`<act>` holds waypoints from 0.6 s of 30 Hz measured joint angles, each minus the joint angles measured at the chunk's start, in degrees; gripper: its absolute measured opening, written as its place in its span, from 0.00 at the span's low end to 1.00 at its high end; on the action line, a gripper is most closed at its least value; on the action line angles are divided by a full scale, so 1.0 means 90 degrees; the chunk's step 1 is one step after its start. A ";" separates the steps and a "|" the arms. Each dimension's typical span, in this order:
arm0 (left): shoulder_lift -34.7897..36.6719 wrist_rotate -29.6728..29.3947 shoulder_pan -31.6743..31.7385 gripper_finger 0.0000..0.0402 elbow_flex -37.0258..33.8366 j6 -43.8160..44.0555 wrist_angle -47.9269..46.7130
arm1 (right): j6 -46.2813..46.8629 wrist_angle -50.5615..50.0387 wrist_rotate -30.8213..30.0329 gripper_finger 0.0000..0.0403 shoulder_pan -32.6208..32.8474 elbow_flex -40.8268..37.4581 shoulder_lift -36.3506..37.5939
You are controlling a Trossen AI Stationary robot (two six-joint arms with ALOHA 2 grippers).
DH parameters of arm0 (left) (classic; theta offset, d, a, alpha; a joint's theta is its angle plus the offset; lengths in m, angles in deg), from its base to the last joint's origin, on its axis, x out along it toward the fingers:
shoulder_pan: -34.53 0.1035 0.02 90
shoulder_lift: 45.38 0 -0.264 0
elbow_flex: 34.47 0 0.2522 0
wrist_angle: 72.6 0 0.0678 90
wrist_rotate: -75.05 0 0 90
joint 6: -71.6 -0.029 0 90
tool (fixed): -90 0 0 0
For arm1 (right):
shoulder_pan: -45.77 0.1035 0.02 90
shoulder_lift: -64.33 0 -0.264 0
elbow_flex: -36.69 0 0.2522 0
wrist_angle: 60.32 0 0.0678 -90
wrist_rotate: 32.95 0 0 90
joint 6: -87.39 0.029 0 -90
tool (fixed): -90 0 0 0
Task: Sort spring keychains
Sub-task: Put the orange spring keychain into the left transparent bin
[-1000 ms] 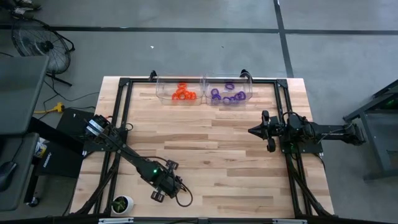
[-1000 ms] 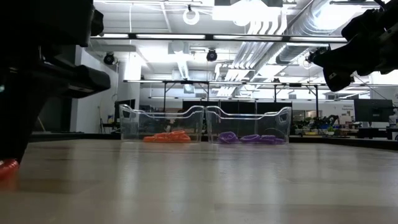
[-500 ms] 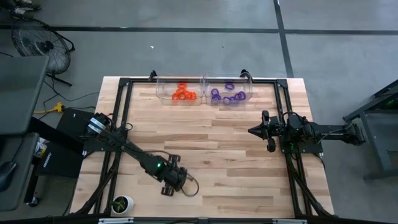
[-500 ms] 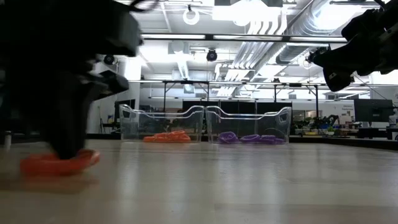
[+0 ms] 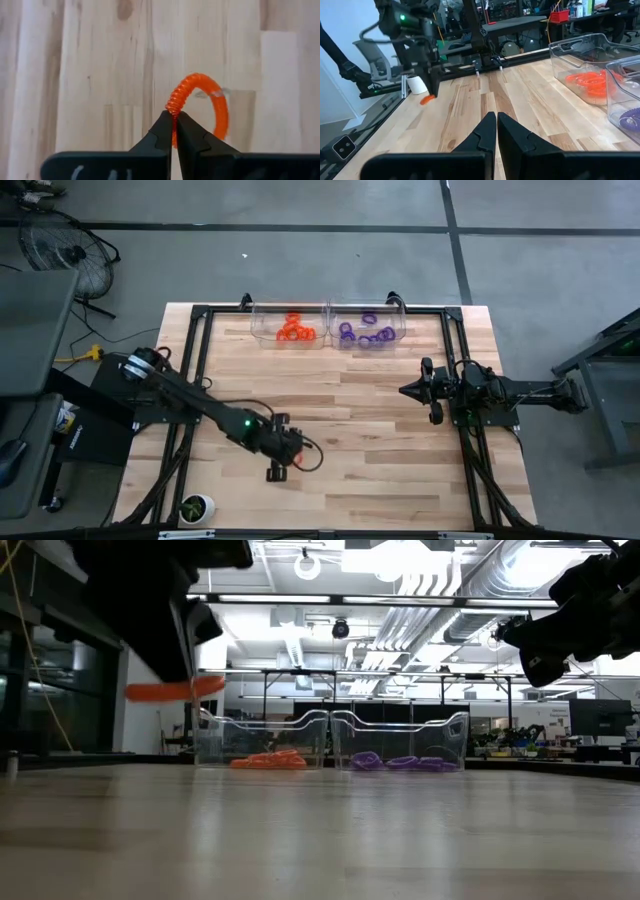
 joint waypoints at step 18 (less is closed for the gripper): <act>0.0988 0.0476 0.2017 0.00 0.0017 -0.1540 0.0031 | 0.0000 0.0000 0.0000 0.03 -0.0002 0.0000 0.0000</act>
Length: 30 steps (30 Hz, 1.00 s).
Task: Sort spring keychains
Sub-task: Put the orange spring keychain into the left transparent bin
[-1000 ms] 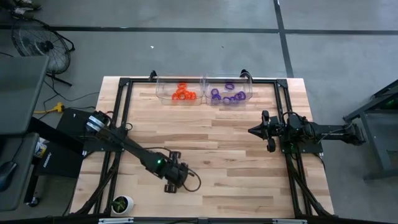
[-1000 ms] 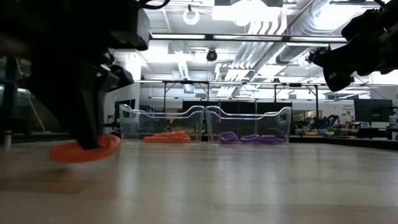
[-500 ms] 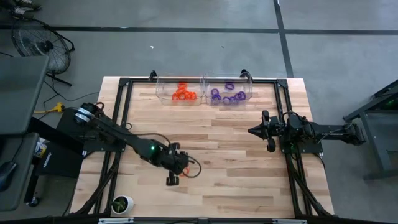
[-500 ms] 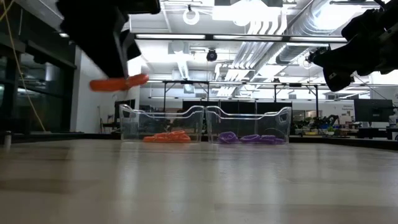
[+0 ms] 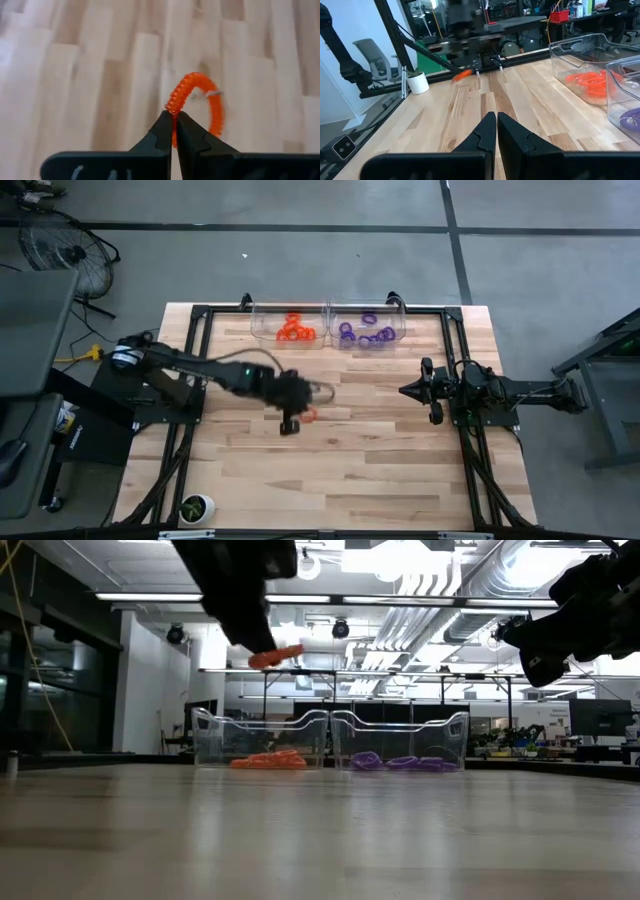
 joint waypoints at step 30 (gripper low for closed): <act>0.0010 -0.1482 0.4234 0.00 0.0000 0.1152 0.0837 | 0.0000 0.0000 0.0000 0.03 0.0002 0.0000 0.0000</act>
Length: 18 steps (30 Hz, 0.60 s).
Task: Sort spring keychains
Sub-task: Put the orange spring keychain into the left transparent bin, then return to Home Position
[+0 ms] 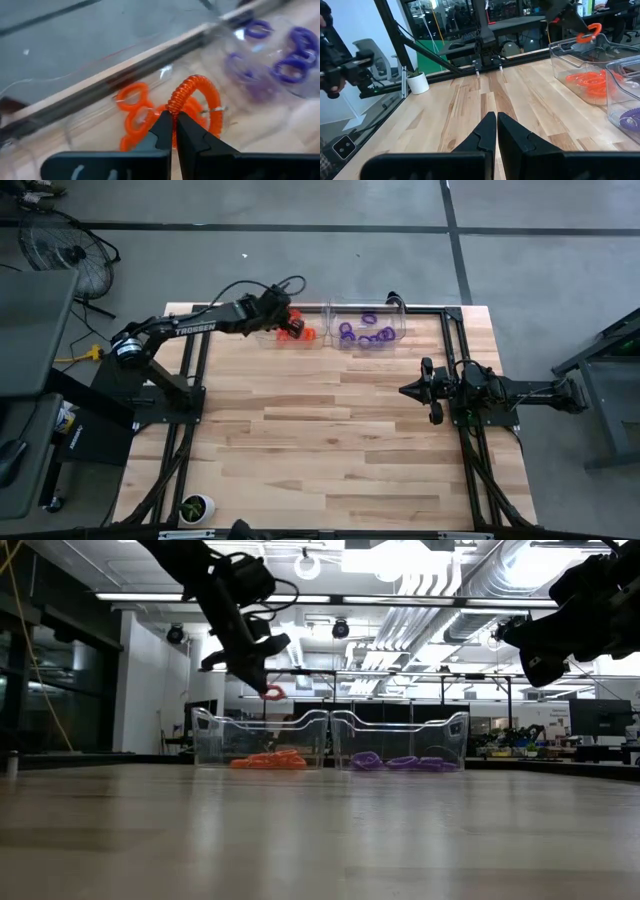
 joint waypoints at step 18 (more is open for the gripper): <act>0.0000 0.0285 0.0560 0.30 0.0000 -0.0360 -0.0362 | 0.0000 0.0000 0.0000 0.03 -0.0002 0.0002 -0.0002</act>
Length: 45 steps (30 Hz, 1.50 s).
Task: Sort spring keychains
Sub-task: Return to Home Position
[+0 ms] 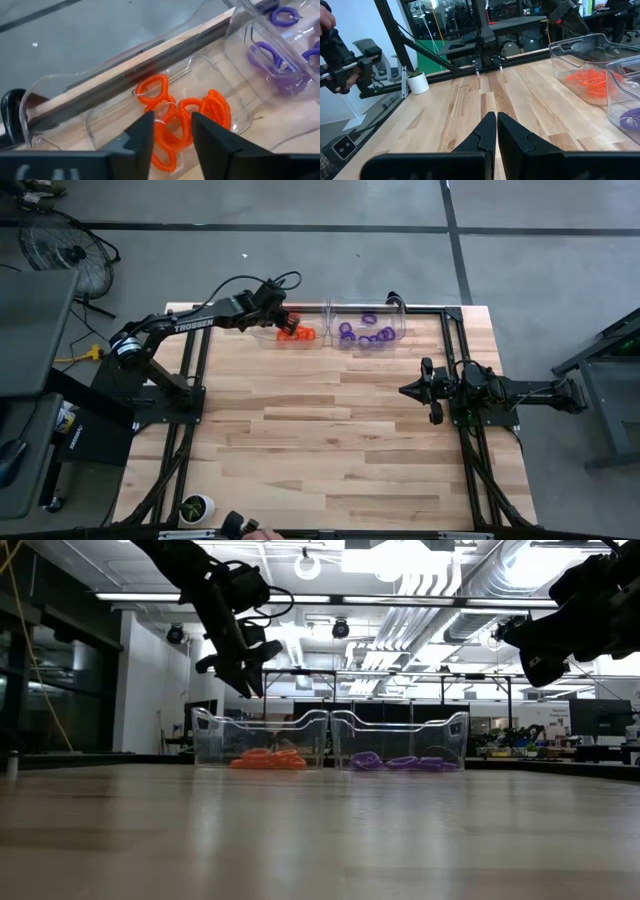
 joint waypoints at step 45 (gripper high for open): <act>0.5433 0.2224 -0.4037 0.00 -0.5080 -0.0985 0.3483 | 0.0000 0.0000 0.0002 0.03 0.0000 0.0000 0.0000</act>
